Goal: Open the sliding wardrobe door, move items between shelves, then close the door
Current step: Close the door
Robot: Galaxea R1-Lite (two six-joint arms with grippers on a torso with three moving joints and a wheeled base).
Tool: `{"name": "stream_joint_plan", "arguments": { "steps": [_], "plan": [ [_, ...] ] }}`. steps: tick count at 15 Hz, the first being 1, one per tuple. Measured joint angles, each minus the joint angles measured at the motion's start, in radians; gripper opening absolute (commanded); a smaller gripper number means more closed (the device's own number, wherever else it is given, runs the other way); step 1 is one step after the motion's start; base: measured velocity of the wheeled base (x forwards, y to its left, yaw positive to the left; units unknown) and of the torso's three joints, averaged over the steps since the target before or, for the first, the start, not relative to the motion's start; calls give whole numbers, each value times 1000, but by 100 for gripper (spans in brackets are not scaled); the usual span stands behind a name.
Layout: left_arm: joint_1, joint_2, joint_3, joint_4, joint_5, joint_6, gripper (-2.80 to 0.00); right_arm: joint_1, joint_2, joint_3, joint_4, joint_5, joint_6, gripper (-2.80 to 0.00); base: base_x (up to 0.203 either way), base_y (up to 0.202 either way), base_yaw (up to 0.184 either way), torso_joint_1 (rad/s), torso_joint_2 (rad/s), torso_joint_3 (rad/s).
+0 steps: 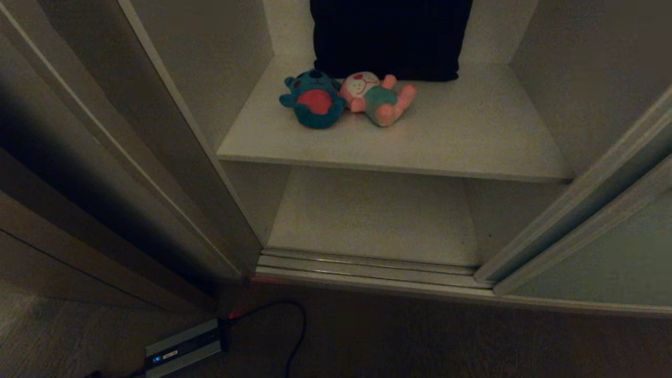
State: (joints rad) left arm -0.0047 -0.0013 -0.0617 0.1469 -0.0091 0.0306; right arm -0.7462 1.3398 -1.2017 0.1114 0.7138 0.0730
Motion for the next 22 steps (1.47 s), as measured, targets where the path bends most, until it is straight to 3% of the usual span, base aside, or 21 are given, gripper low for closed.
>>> {"name": "stream_joint_plan", "arguments": {
  "steps": [7,12,18,22],
  "plan": [
    [0,0,1,-1,0,0,-280,48,51,-3,-98,-15,-1,-280,0,0,0,0,0,0],
    [0,0,0,0,0,0,-280,134,47,16,-105,-91,0,-280,0,0,0,0,0,0],
    [0,0,1,0,0,0,-280,219,-9,56,-110,-124,-1,-280,0,0,0,0,0,0],
    [-1,0,0,0,0,0,-280,322,-66,96,-120,-164,-3,-280,0,0,0,0,0,0]
  ]
}}
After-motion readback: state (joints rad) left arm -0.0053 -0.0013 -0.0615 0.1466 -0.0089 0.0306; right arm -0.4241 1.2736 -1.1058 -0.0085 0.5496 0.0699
